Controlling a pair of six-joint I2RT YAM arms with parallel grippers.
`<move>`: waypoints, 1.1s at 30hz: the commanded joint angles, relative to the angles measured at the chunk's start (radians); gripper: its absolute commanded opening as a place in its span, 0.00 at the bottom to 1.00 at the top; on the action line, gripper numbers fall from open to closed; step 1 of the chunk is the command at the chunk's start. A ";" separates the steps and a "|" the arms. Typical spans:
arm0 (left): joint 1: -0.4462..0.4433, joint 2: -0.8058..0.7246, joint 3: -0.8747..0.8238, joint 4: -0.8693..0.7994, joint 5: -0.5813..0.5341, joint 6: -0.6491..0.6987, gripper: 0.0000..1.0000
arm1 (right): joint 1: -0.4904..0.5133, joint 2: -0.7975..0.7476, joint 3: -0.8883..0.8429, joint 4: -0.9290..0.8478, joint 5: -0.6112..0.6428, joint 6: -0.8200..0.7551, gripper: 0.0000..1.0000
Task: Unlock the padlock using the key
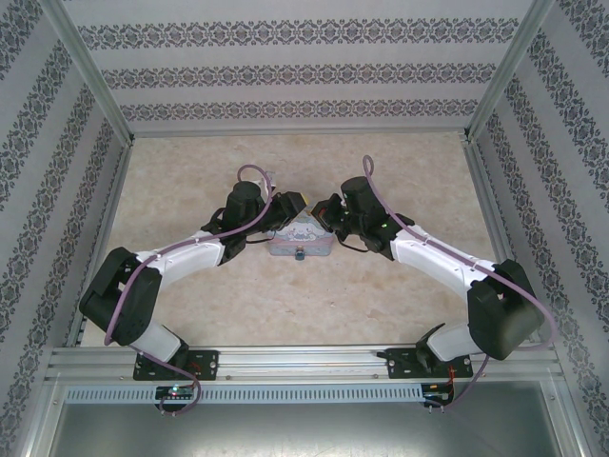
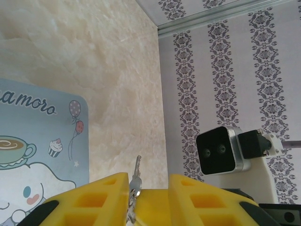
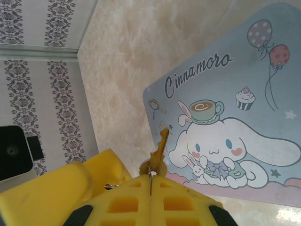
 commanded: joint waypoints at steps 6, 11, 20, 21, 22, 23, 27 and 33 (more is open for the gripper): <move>-0.018 0.026 -0.017 0.048 -0.014 0.013 0.23 | -0.018 0.000 -0.023 0.025 -0.016 0.013 0.00; -0.019 0.036 -0.016 0.051 -0.016 0.015 0.17 | -0.020 0.004 -0.029 0.032 -0.020 0.016 0.00; -0.022 0.057 -0.005 0.056 -0.019 0.015 0.05 | -0.022 0.013 -0.030 0.041 -0.026 0.016 0.00; -0.021 0.058 -0.004 0.057 -0.019 0.015 0.01 | -0.023 0.012 -0.030 0.041 -0.029 0.016 0.00; -0.021 0.061 -0.002 0.057 -0.016 0.018 0.00 | -0.023 0.012 -0.032 0.041 -0.029 0.016 0.00; -0.021 0.061 0.001 0.056 -0.017 0.021 0.00 | -0.026 0.010 -0.034 0.041 -0.028 0.014 0.00; -0.020 0.046 0.024 0.007 -0.018 0.076 0.00 | -0.063 -0.039 -0.075 0.037 -0.020 -0.004 0.40; -0.018 0.007 0.082 -0.132 -0.025 0.230 0.00 | -0.159 -0.168 -0.157 0.051 -0.010 -0.120 0.64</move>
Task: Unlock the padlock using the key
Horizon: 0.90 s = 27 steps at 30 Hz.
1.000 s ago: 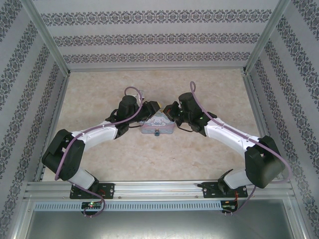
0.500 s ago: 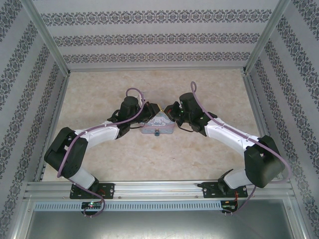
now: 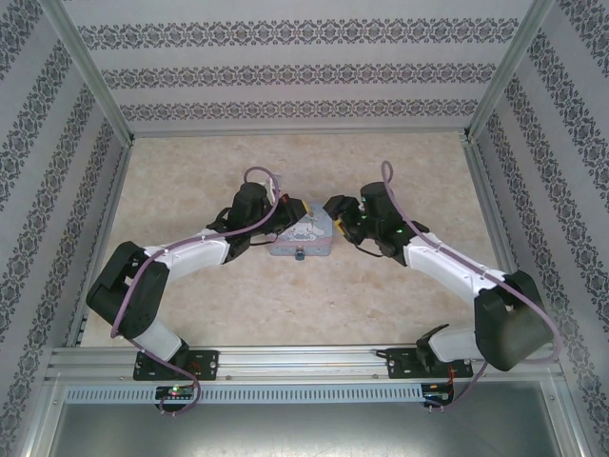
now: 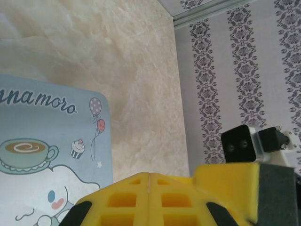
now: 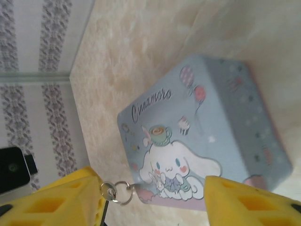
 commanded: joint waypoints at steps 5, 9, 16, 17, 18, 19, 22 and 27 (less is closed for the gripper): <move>-0.007 -0.057 0.093 -0.158 0.018 0.247 0.00 | -0.118 -0.093 -0.039 0.144 -0.143 -0.274 0.65; -0.002 -0.060 0.114 -0.179 0.056 0.320 0.00 | -0.124 -0.089 -0.026 0.206 -0.243 -0.426 0.61; 0.012 -0.053 0.114 -0.121 0.147 0.331 0.00 | -0.124 -0.063 -0.031 0.318 -0.404 -0.512 0.50; 0.012 -0.052 0.113 -0.108 0.157 0.324 0.00 | -0.123 -0.057 -0.038 0.339 -0.417 -0.504 0.48; 0.013 -0.051 0.109 -0.091 0.164 0.314 0.00 | -0.123 -0.052 -0.043 0.358 -0.426 -0.497 0.48; 0.014 -0.050 0.105 -0.070 0.171 0.299 0.00 | -0.123 -0.045 -0.052 0.380 -0.435 -0.485 0.47; 0.014 -0.045 0.093 -0.009 0.191 0.257 0.00 | -0.123 -0.018 -0.074 0.449 -0.458 -0.449 0.44; 0.017 -0.041 0.059 0.081 0.194 0.192 0.00 | -0.112 0.029 -0.092 0.526 -0.480 -0.412 0.40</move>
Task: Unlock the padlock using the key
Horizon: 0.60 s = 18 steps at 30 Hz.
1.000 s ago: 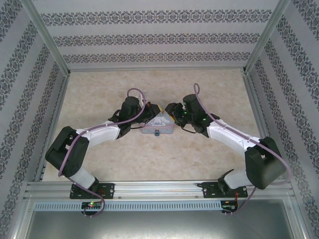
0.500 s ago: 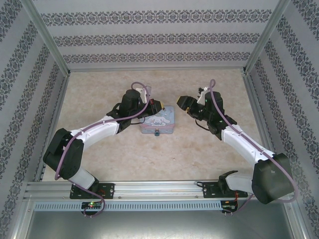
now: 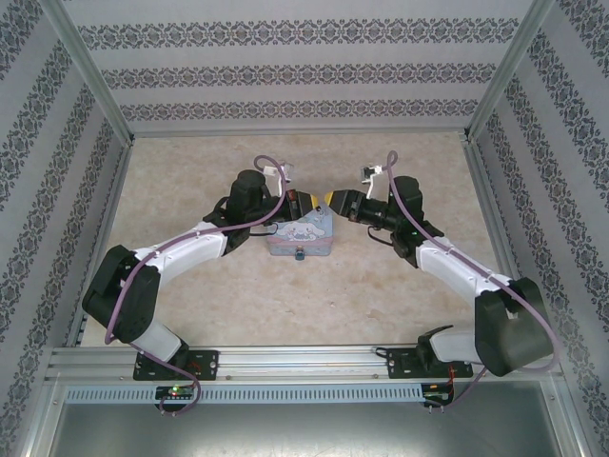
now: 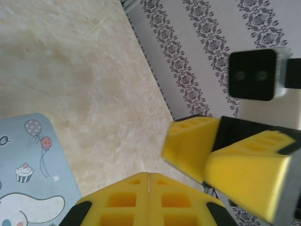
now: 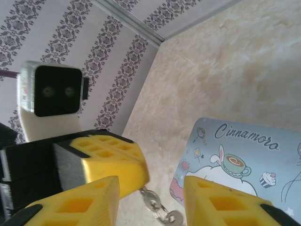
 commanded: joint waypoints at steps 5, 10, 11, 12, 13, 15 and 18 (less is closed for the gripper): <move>0.009 -0.010 -0.037 0.157 0.024 -0.087 0.00 | 0.025 0.049 -0.025 0.151 -0.053 0.041 0.38; 0.010 -0.009 -0.039 0.178 0.016 -0.104 0.00 | 0.035 0.071 -0.033 0.179 -0.053 0.059 0.36; 0.010 -0.008 -0.041 0.181 0.014 -0.106 0.00 | 0.036 0.075 -0.036 0.186 -0.053 0.061 0.36; 0.010 -0.008 -0.041 0.182 0.013 -0.108 0.00 | 0.038 0.077 -0.039 0.193 -0.054 0.065 0.35; 0.010 -0.009 -0.043 0.184 0.011 -0.109 0.00 | 0.040 0.079 -0.042 0.199 -0.054 0.066 0.35; 0.010 -0.008 -0.043 0.187 0.005 -0.111 0.00 | 0.041 0.082 -0.048 0.208 -0.054 0.069 0.34; 0.010 -0.007 -0.049 0.189 -0.001 -0.113 0.00 | 0.040 0.083 -0.056 0.221 -0.057 0.076 0.33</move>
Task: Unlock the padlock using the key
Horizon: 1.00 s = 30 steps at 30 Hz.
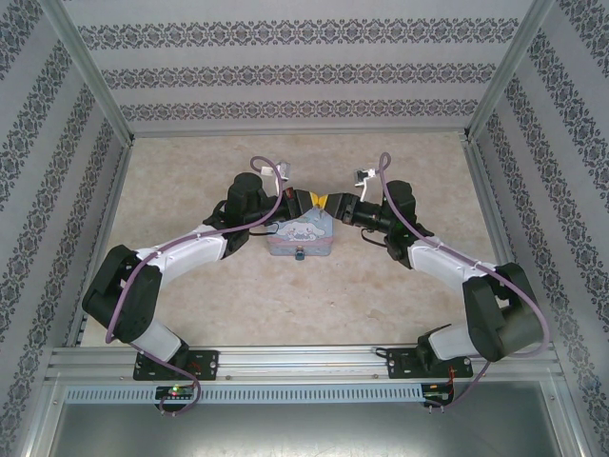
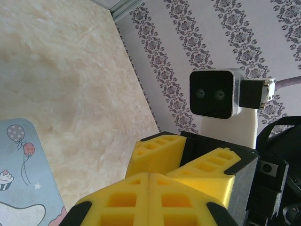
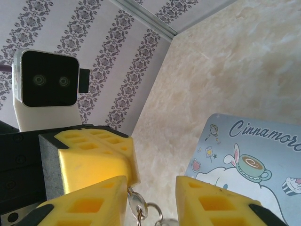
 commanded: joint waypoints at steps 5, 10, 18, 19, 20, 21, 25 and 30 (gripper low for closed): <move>0.009 -0.004 -0.015 0.082 -0.011 -0.018 0.00 | 0.013 0.012 -0.033 0.083 -0.035 0.029 0.30; 0.010 0.000 -0.015 0.084 -0.014 -0.022 0.00 | 0.013 0.018 -0.036 0.107 -0.044 0.044 0.28; 0.010 0.006 -0.017 0.092 -0.015 -0.031 0.00 | 0.032 0.049 -0.027 0.142 -0.051 0.064 0.25; 0.010 0.008 -0.018 0.093 -0.015 -0.031 0.00 | 0.036 0.053 -0.026 0.144 -0.050 0.065 0.24; 0.010 0.008 -0.019 0.093 -0.016 -0.032 0.00 | 0.040 0.058 -0.025 0.147 -0.049 0.065 0.22; 0.009 0.009 -0.018 0.093 -0.017 -0.032 0.00 | 0.044 0.061 -0.024 0.149 -0.050 0.064 0.20; 0.010 0.009 -0.023 0.093 -0.021 -0.035 0.00 | 0.046 0.067 -0.028 0.151 -0.044 0.063 0.12; 0.011 0.003 -0.024 0.073 -0.045 -0.046 0.00 | 0.033 0.054 -0.043 0.124 -0.028 0.048 0.00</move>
